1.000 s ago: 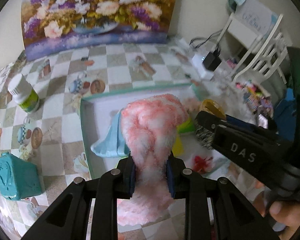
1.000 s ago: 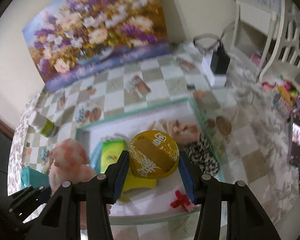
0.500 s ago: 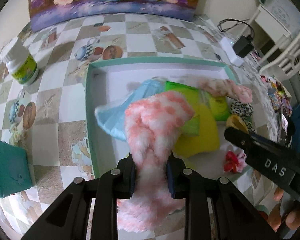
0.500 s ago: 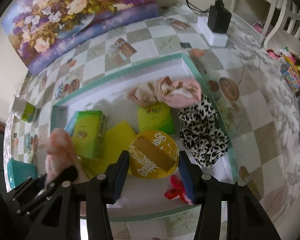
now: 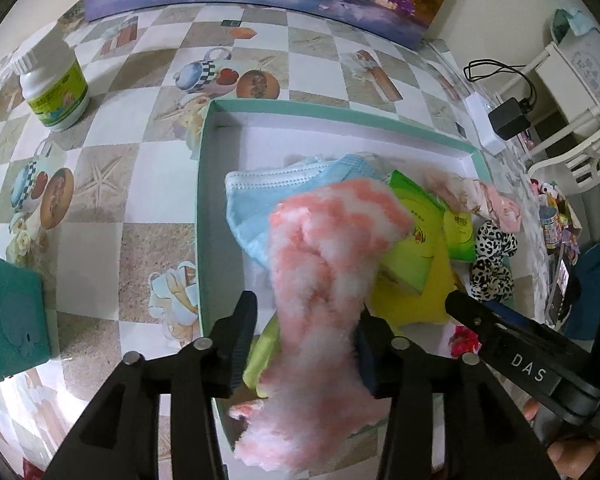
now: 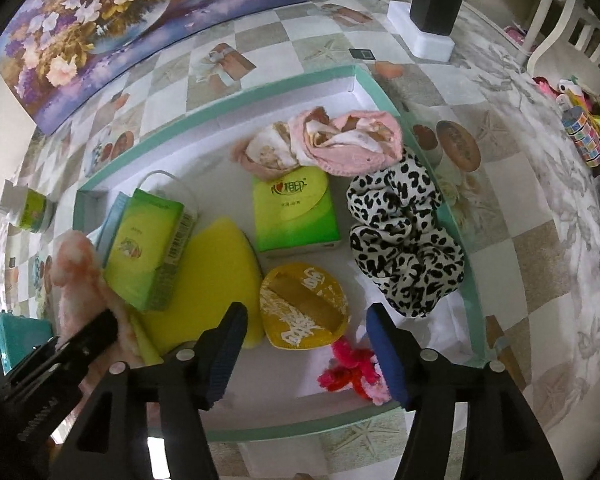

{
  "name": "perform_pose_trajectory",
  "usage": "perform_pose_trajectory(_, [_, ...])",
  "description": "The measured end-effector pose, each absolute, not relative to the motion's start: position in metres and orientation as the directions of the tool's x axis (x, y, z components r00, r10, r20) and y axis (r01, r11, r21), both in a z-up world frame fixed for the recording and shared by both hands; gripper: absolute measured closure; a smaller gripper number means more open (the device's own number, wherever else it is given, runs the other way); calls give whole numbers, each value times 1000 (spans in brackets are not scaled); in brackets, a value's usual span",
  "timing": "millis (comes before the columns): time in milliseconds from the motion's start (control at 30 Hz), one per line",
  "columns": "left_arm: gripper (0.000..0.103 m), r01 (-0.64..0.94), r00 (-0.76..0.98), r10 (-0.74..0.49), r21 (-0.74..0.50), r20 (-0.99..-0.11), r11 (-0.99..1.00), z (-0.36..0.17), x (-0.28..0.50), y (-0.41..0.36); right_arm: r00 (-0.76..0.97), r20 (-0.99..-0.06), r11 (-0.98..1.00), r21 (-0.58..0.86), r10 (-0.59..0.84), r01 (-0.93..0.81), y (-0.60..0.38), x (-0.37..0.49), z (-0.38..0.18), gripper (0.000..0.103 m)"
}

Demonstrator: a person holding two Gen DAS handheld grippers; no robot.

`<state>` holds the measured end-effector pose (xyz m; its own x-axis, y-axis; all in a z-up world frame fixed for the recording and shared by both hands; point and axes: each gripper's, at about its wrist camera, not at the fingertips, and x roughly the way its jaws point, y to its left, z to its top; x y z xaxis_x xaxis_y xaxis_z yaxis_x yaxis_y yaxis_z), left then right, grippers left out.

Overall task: Organize soft objects
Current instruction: 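Lower towel and lid into the tray and open both grippers, then withdraw both grippers back from the tray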

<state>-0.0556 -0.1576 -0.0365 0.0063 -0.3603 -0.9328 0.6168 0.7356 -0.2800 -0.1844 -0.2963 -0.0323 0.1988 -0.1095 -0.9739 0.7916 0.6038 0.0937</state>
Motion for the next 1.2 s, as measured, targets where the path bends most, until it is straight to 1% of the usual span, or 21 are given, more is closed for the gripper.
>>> perform_pose_trajectory(33, [49, 613, 5, -357, -280, -934, 739, -36, -55, -157, 194, -975, 604, 89, -111, 792, -296, -184, -32, 34])
perform_pose_trajectory(67, [48, 610, 3, -354, -279, -935, 742, -35, -55, -157, 191, -975, 604, 86, -111, 792, -297, -183, -33, 34])
perform_pose_trajectory(200, [47, 608, -16, -357, -293, -934, 738, -29, -55, -157, 192, -974, 612, 80, -120, 787, -296, -181, -27, 34])
perform_pose_trajectory(533, [46, 633, 0, -398, -308, -917, 710, 4, -57, -155, 268, -949, 616, 111, -168, 780, -292, -184, 7, 33])
perform_pose_trajectory(667, [46, 617, 26, -425, -320, -905, 719, 19, -51, -147, 299, -936, 618, 126, -185, 776, -290, -183, 20, 33])
perform_pose_trajectory(767, [45, 597, 68, -417, -298, -906, 745, 27, -43, -137, 313, -928, 625, 123, -204, 771, -286, -182, 29, 33])
perform_pose_trajectory(800, [43, 590, 83, -413, -289, -907, 754, 28, -40, -135, 315, -926, 627, 121, -209, 769, -286, -181, 30, 33])
perform_pose_trajectory(833, [34, 581, 97, -406, -280, -909, 764, 29, -37, -132, 317, -924, 630, 119, -212, 768, -285, -180, 32, 33])
perform_pose_trajectory(867, [28, 569, 113, -398, -269, -911, 777, 29, -34, -129, 319, -923, 633, 117, -215, 765, -284, -179, 33, 30])
perform_pose_trajectory(933, [26, 550, 144, -380, -245, -914, 798, 29, -28, -123, 321, -920, 643, 109, -223, 758, -282, -177, 35, 24])
perform_pose_trajectory(1000, [24, 541, 165, -362, -223, -917, 811, 29, -24, -119, 323, -917, 653, 98, -233, 751, -278, -174, 38, 23])
perform_pose_trajectory(1033, [17, 536, 178, -352, -209, -919, 818, 28, -23, -118, 324, -916, 658, 94, -237, 747, -276, -173, 39, 23])
perform_pose_trajectory(1067, [10, 531, 198, -339, -190, -919, 826, 28, -21, -116, 326, -915, 662, 91, -240, 744, -275, -173, 39, 18])
perform_pose_trajectory(1100, [8, 528, 219, -328, -171, -919, 832, 28, -21, -114, 326, -912, 666, 82, -250, 741, -273, -171, 40, 13])
perform_pose_trajectory(1133, [6, 525, 240, -314, -149, -919, 838, 28, -20, -112, 323, -910, 667, 73, -259, 742, -272, -170, 40, 1])
perform_pose_trajectory(1200, [4, 524, 276, -288, -108, -917, 845, 28, -19, -109, 315, -907, 671, 51, -279, 740, -269, -168, 41, 0])
